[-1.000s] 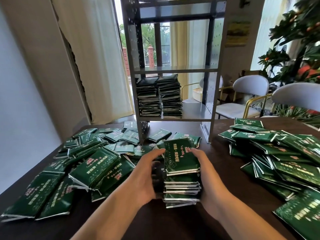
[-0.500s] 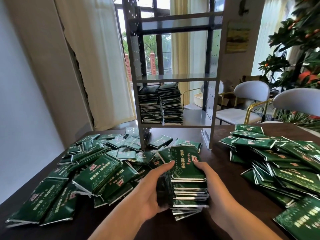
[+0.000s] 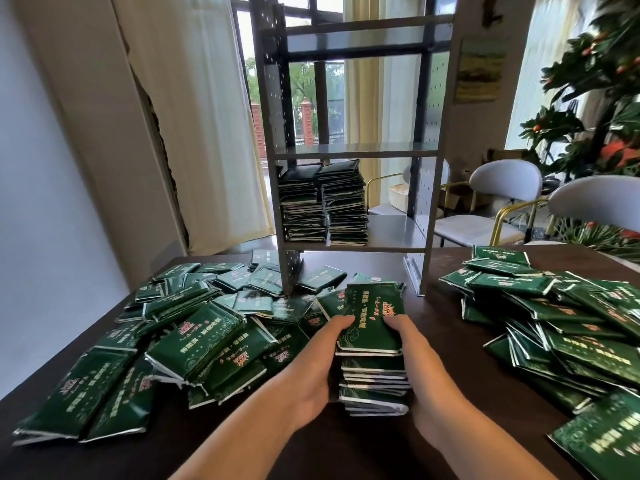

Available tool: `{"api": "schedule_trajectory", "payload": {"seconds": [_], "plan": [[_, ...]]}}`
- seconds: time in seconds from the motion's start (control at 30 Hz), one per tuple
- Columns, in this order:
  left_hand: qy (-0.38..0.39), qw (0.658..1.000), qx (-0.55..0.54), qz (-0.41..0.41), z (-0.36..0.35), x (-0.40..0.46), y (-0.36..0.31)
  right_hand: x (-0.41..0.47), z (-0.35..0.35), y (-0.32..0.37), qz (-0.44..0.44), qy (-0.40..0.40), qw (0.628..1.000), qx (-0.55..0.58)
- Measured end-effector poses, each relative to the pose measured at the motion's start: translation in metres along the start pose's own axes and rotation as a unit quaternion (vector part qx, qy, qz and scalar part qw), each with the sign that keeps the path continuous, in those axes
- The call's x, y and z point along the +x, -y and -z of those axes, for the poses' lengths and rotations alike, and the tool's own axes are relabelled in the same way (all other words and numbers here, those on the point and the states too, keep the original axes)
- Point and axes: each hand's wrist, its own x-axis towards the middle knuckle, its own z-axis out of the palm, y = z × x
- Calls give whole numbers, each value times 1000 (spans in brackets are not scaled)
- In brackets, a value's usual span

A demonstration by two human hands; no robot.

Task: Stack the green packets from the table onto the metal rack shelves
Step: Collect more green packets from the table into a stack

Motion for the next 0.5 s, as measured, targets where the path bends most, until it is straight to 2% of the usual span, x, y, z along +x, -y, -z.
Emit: {"api": "schedule_trajectory", "payload": {"seconds": [0.03,0.07,0.1,0.13,0.2,0.23,0.27,0.3,0.33,0.4,0.5], "plan": [[1,1000,19,10,4,-1,-1,-2,12,-7,33,37,999,-5],[0,999,43,14,10,1,-2,17,24,-17,25,34,999,3],[-8,998,68,9,16,1,-5,47,35,-28,4,-7,1000,30],[-36,994,99,-8,23,2,-9,70,47,-37,10,-40,999,19],[-134,961,224,-86,37,6,-17,76,50,-48,13,-9,1000,-18],[-188,919,319,-139,47,10,-21,63,40,-45,18,16,999,-37],[-236,859,417,-181,58,15,-25,48,31,-32,6,7,1000,-27],[-266,802,493,-210,67,21,-29,44,19,-25,-13,3,1000,-17],[-274,759,546,-226,77,28,-31,44,14,-25,-9,11,1000,-11],[-253,705,629,-210,91,44,-33,50,12,-23,-1,24,1000,-10],[-217,634,729,-141,103,67,-27,53,8,-18,19,-6,1000,-20]]}}
